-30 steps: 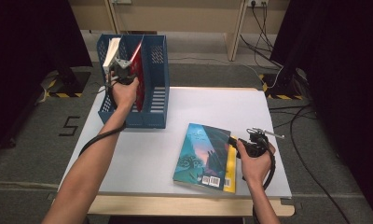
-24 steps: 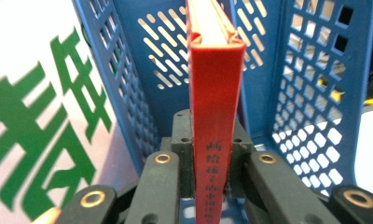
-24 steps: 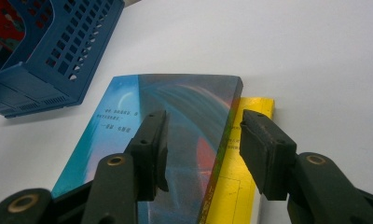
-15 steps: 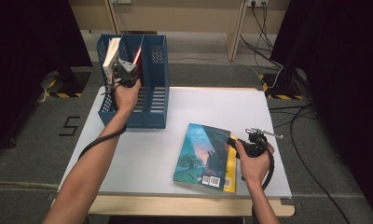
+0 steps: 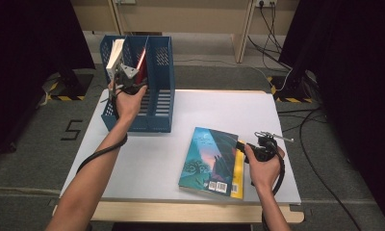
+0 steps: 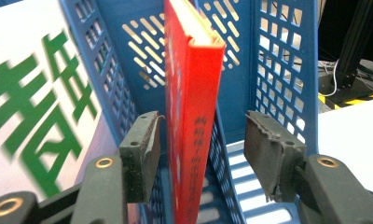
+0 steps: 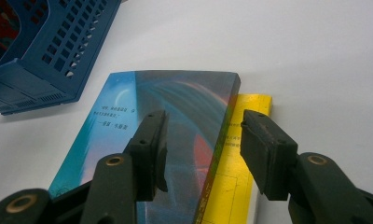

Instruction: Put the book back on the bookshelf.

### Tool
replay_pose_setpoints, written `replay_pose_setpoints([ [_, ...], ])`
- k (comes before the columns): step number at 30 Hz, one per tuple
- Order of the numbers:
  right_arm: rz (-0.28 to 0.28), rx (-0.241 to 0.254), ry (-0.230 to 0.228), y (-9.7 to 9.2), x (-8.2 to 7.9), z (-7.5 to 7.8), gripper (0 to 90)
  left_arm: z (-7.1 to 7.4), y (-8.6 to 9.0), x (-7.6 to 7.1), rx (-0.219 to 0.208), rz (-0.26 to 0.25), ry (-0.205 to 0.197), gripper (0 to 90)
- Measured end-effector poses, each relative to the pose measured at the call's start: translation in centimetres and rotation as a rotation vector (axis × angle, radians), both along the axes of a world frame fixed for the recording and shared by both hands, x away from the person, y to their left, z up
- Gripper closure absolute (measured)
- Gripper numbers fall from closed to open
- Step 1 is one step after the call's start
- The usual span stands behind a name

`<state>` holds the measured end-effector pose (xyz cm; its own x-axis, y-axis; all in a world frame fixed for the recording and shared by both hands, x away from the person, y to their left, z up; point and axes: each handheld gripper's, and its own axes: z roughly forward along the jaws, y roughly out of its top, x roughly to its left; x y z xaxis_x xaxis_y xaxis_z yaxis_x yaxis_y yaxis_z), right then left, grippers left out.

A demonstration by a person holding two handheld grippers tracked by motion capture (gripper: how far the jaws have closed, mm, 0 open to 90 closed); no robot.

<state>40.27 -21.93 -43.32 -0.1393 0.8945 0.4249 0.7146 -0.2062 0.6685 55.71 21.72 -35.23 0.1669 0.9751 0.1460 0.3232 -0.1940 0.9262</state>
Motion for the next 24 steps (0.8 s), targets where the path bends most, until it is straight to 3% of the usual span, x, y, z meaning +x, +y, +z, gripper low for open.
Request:
replay_pose_setpoints([
  [11, -0.002, 0.001, 0.013, 0.2, 0.3, 0.4, 50.7, -0.8, 1.2, -2.4, -0.054, -0.032, 0.041, 42.3],
  [14, 0.002, 0.001, 0.021, 0.2, 0.4, 0.4, 50.6, -1.1, 1.4, -3.2, -0.051, -0.031, 0.045, 42.1],
  [24, 0.010, -0.005, 0.036, 0.3, 1.1, 0.2, 50.1, -1.8, 1.3, -6.0, -0.084, -0.105, 0.071, 41.5],
])
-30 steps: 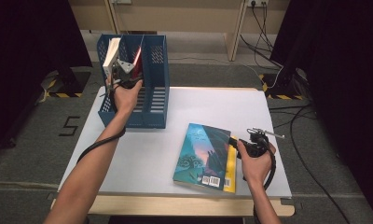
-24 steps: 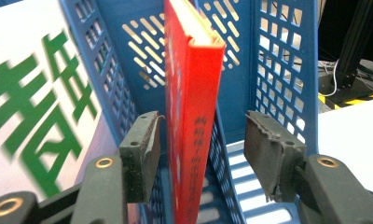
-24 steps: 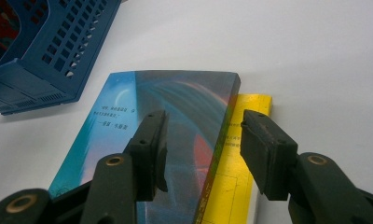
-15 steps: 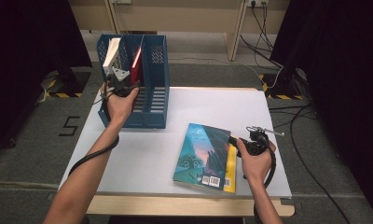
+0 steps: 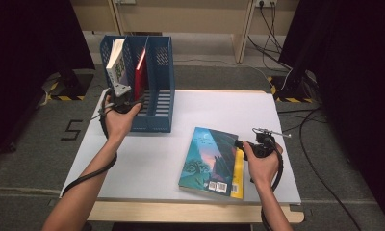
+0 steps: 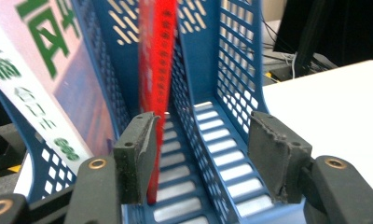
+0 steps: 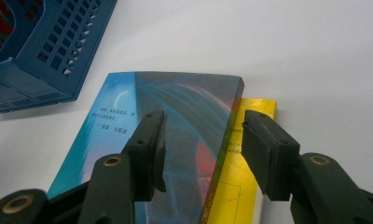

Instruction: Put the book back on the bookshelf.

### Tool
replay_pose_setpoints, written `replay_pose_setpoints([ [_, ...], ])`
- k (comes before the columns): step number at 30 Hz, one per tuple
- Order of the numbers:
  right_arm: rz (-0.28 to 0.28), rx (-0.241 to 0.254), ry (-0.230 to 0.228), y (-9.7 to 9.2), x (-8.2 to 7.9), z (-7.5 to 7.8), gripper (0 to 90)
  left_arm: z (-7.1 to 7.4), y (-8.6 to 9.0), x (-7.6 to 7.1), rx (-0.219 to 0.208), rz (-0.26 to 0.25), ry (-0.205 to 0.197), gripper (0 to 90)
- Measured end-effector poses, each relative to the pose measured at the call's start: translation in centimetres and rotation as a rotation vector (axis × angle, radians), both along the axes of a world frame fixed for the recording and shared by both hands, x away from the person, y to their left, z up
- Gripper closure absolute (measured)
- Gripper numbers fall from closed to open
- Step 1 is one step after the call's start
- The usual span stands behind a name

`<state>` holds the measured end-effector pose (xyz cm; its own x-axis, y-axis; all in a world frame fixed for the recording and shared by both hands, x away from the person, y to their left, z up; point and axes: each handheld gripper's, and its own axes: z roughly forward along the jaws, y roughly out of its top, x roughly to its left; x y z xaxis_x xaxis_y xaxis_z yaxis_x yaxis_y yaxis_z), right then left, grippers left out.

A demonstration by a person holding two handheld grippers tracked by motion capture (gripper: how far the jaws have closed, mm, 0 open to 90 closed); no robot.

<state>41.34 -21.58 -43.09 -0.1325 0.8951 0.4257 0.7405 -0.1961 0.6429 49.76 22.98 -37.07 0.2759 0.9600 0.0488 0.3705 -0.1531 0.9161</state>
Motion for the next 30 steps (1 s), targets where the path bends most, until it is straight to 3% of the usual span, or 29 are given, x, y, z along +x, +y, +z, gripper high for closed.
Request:
replay_pose_setpoints([
  [8, -0.004, -0.013, 0.021, 0.1, 1.2, -0.2, 49.8, -1.4, -0.7, -1.8, -0.028, -0.065, 0.040, 41.9],
  [11, -0.010, -0.010, 0.033, -0.1, 1.6, -0.2, 49.8, -1.9, -1.6, -3.0, -0.048, -0.113, 0.052, 42.4],
  [20, -0.014, -0.020, 0.055, -0.2, 3.0, -0.3, 49.6, -3.2, -4.4, -5.4, -0.061, -0.242, 0.091, 43.5],
  [30, 0.010, -0.022, 0.104, 0.3, 4.7, -0.8, 48.3, -5.4, -8.5, -6.9, -0.051, -0.396, 0.163, 44.3],
])
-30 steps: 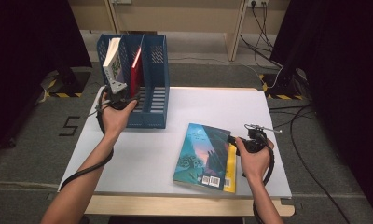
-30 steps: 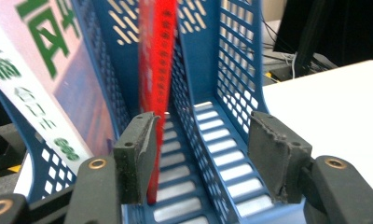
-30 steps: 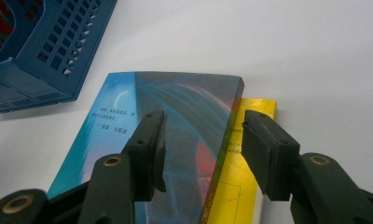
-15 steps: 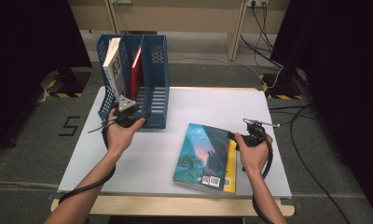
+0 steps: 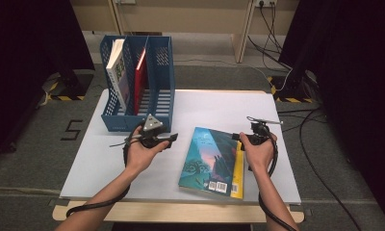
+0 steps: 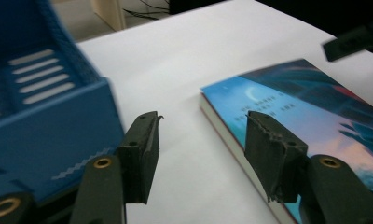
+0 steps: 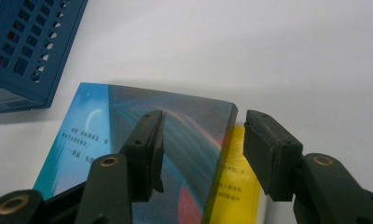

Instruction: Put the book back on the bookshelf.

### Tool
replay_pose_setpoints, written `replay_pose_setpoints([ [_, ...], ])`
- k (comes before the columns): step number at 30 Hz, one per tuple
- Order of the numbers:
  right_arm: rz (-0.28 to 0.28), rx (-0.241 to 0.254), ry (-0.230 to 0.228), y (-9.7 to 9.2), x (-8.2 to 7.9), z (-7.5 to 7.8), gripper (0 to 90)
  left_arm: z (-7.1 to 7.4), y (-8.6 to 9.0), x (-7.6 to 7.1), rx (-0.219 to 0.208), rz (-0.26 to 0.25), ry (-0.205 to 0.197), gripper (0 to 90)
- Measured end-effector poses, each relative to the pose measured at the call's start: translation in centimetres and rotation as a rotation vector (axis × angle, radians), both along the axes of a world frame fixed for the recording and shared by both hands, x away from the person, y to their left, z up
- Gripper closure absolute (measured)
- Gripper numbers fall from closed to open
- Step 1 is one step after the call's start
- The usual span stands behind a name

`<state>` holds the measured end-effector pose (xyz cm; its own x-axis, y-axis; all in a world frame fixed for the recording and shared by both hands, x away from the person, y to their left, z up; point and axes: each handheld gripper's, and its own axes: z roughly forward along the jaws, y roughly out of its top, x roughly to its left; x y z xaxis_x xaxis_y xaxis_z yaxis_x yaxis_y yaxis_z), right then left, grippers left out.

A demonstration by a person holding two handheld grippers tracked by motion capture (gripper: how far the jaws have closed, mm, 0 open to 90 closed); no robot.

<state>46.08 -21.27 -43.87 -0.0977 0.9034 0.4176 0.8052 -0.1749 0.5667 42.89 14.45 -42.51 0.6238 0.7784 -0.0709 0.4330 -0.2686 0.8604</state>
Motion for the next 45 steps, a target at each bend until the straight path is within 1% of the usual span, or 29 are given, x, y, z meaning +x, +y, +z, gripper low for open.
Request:
replay_pose_setpoints([
  [1, 0.003, -0.002, -0.001, 0.1, 0.2, -0.1, 48.1, -0.2, -0.3, 0.0, 0.000, -0.007, 0.005, 44.4],
  [2, 0.005, -0.002, 0.009, 0.1, 0.3, -0.1, 48.0, -0.5, -0.8, -0.1, 0.004, -0.022, 0.018, 44.4],
  [3, 0.007, -0.005, 0.014, 0.2, 0.5, -0.1, 47.8, -0.7, -1.0, -0.1, 0.011, -0.032, 0.022, 44.4],
  [4, 0.010, -0.005, 0.017, 0.2, 0.6, -0.2, 47.7, -1.0, -1.5, -0.1, 0.002, -0.038, 0.034, 44.5],
  [5, 0.010, -0.002, 0.026, 0.2, 0.8, -0.3, 47.6, -1.3, -1.9, -0.1, 0.010, -0.049, 0.043, 44.5],
  [7, 0.020, -0.005, 0.024, 0.1, 1.1, -0.6, 47.3, -1.7, -2.6, -0.1, 0.005, -0.061, 0.057, 44.5],
  [8, 0.019, -0.002, 0.037, 0.2, 1.3, -0.7, 47.2, -2.0, -3.0, -0.1, 0.011, -0.072, 0.066, 44.6],
  [10, 0.018, 0.002, 0.041, 0.3, 1.5, -0.8, 47.0, -2.4, -3.8, -0.1, 0.015, -0.098, 0.086, 44.6],
  [11, 0.019, 0.007, 0.051, 0.3, 1.7, -0.9, 46.8, -2.7, -4.2, -0.2, 0.013, -0.107, 0.093, 44.6],
  [12, 0.023, 0.001, 0.050, 0.3, 1.8, -1.0, 46.7, -2.9, -4.5, -0.2, 0.021, -0.112, 0.095, 44.6],
  [13, 0.024, 0.005, 0.053, 0.3, 1.9, -1.0, 46.5, -3.0, -4.8, -0.2, 0.033, -0.124, 0.098, 45.1],
  [14, 0.023, 0.003, 0.053, 0.3, 2.0, -1.1, 46.4, -3.2, -5.0, -0.2, 0.032, -0.128, 0.100, 45.5],
  [15, 0.023, 0.000, 0.054, 0.3, 2.1, -1.2, 46.3, -3.4, -5.2, -0.2, 0.042, -0.134, 0.107, 45.6],
  [16, 0.023, 0.010, 0.065, 0.3, 2.1, -1.2, 46.2, -3.6, -5.4, -0.2, 0.041, -0.133, 0.110, 45.7],
  [19, 0.034, 0.002, 0.066, 0.3, 2.4, -1.4, 45.8, -4.2, -5.7, -0.3, 0.050, -0.135, 0.126, 45.6],
  [22, 0.036, 0.006, 0.082, 0.4, 2.6, -1.4, 45.6, -4.7, -6.0, -0.6, 0.048, -0.136, 0.139, 45.7],
  [26, 0.044, 0.005, 0.094, 0.5, 2.9, -1.7, 45.2, -4.9, -6.1, -0.7, 0.044, -0.139, 0.136, 47.9],
  [30, 0.047, -0.001, 0.094, 0.6, 3.3, -1.7, 44.6, -4.8, -6.2, -0.8, 0.059, -0.147, 0.128, 51.0],
  [31, 0.050, -0.004, 0.103, 0.7, 3.4, -1.7, 43.7, -4.8, -6.2, -0.8, 0.061, -0.149, 0.129, 51.4],
  [33, 0.052, -0.005, 0.100, 0.7, 3.5, -1.9, 42.8, -4.8, -6.2, -0.8, 0.057, -0.148, 0.133, 51.4],
  [34, 0.048, 0.005, 0.098, 0.7, 3.6, -2.0, 42.4, -4.8, -6.2, -0.8, 0.057, -0.147, 0.131, 51.4],
  [35, 0.040, 0.014, 0.108, 0.7, 3.6, -2.0, 41.8, -4.8, -6.2, -0.8, 0.055, -0.146, 0.132, 51.6],
  [39, 0.041, 0.022, 0.101, 0.8, 3.7, -2.3, 40.5, -4.9, -6.2, -1.0, 0.060, -0.152, 0.125, 53.5],
  [40, 0.035, 0.040, 0.112, 0.8, 3.7, -2.3, 40.4, -4.9, -6.3, -1.0, 0.061, -0.154, 0.121, 54.1],
  [41, 0.040, 0.041, 0.108, 0.7, 3.8, -2.4, 40.3, -4.8, -6.3, -1.0, 0.066, -0.157, 0.118, 54.8],
  [43, 0.039, 0.066, 0.101, 0.6, 3.9, -2.6, 39.8, -4.8, -6.3, -1.0, 0.071, -0.160, 0.117, 55.6],
  [45, 0.042, 0.078, 0.103, 0.5, 4.0, -2.8, 39.2, -4.8, -6.3, -1.0, 0.070, -0.160, 0.121, 55.7],
])
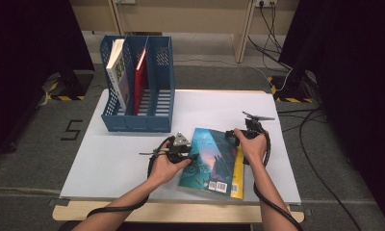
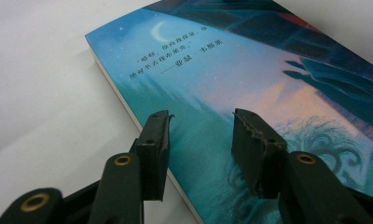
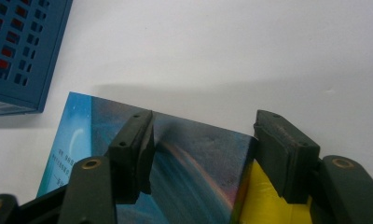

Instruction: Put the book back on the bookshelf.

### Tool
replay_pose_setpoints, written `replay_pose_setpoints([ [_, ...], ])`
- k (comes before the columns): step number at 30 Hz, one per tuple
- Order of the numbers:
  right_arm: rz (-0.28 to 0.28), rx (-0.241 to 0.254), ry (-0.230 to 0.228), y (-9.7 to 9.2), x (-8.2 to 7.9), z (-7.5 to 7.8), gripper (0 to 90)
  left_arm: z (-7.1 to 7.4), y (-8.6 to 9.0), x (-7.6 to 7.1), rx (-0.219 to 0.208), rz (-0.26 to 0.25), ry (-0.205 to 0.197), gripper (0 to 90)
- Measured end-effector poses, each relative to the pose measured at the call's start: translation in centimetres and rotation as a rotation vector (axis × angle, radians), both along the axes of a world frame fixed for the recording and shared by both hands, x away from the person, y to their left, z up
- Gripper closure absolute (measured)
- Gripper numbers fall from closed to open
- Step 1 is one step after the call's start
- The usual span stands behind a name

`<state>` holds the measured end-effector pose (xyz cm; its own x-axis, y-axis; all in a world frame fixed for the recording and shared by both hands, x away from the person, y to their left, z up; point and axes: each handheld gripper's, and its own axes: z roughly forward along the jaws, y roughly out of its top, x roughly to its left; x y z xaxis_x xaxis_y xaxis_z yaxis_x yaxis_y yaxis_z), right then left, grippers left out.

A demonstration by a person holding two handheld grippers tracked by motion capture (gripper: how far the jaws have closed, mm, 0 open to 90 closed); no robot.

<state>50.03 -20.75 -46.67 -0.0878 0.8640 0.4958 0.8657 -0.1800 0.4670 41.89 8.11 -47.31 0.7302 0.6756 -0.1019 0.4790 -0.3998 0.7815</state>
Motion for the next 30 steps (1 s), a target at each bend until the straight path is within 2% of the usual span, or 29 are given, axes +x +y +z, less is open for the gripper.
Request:
replay_pose_setpoints([
  [3, -0.001, 0.026, 0.003, 0.0, 0.1, -0.2, 39.9, 0.0, 0.0, 0.0, 0.001, 0.001, 0.004, 55.7],
  [9, -0.009, -0.016, -0.022, 0.6, -0.1, 0.6, 48.7, 0.1, 0.2, -0.1, 0.027, -0.004, 0.006, 56.6],
  [13, -0.019, -0.009, -0.037, 0.6, -0.2, 1.4, 55.0, 0.0, 0.4, -0.2, 0.025, 0.000, 0.006, 57.1],
  [19, -0.031, -0.016, -0.085, 1.0, -0.8, 2.9, 61.9, -0.6, 0.9, -0.9, -0.015, 0.028, -0.013, 59.8],
  [23, -0.024, -0.016, -0.069, 1.0, -0.7, 3.1, 61.8, -0.6, 0.9, -1.0, -0.021, 0.034, -0.017, 59.9],
  [26, -0.023, -0.010, -0.058, 1.0, -0.7, 3.0, 62.0, -0.6, 0.8, -1.0, -0.008, 0.030, -0.024, 60.1],
  [30, -0.021, -0.004, -0.058, 0.9, -0.6, 3.1, 64.6, -0.5, 0.9, -1.0, -0.010, 0.031, -0.014, 60.1],
])
